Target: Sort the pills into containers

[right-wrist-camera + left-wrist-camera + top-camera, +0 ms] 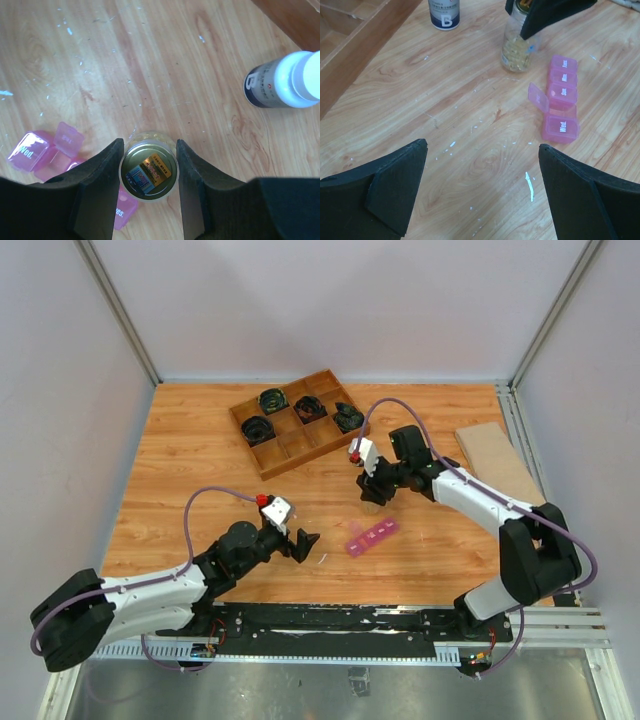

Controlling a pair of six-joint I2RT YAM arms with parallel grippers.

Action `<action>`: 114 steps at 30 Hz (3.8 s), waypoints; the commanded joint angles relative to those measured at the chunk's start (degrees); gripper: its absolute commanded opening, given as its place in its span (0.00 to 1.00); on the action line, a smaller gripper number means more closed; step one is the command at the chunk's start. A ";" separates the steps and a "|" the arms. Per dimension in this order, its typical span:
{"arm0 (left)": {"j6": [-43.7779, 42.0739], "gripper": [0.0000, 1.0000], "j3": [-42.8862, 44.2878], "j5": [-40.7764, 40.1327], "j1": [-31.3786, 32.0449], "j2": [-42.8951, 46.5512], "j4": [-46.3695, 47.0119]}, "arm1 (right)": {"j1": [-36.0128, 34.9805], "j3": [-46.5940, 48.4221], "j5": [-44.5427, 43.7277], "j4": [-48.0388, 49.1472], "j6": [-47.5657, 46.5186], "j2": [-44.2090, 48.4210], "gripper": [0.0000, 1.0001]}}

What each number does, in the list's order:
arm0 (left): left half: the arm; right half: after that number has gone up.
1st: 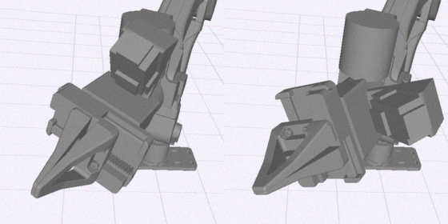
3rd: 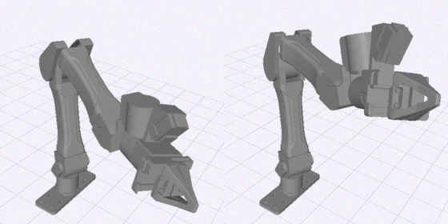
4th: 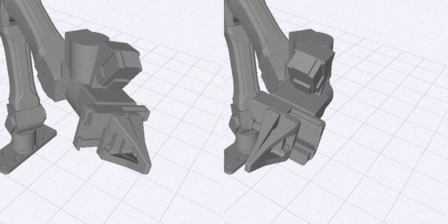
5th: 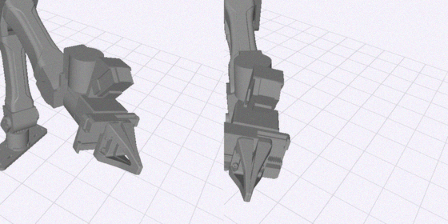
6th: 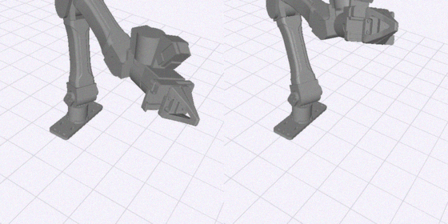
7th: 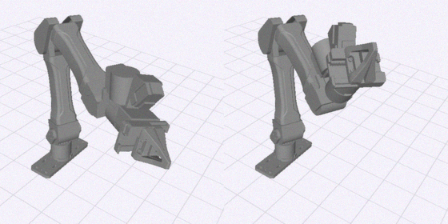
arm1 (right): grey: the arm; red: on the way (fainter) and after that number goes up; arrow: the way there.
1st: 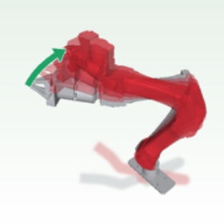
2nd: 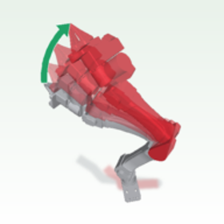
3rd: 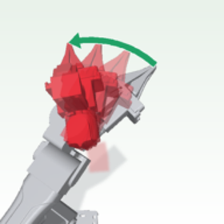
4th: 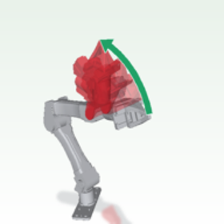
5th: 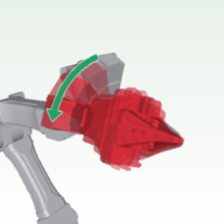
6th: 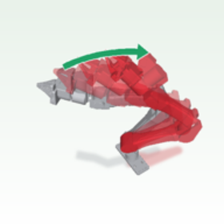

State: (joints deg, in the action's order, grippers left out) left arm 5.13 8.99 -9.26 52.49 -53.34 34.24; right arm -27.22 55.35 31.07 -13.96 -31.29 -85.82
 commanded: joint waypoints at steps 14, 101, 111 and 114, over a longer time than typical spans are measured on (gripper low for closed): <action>-0.96 0.97 0.99 0.73 0.20 -0.14 1.80 | 8.82 6.79 12.37 -15.04 -5.36 2.95 0.98; 35.24 0.06 16.35 -14.26 22.57 -33.34 -2.63 | 20.31 -6.29 25.51 -9.21 3.72 33.26 0.46; 35.21 0.10 20.36 -21.94 21.32 -37.18 -10.18 | 20.32 -6.35 26.18 -9.69 3.82 31.77 0.48; 34.41 0.10 20.28 -22.11 20.31 -36.81 -9.99 | 20.35 -6.30 26.32 -10.39 3.10 31.40 0.48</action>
State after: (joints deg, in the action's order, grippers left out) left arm 40.27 28.05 -27.14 73.95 -90.19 26.17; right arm -8.05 48.64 57.14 -24.60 -28.25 -54.08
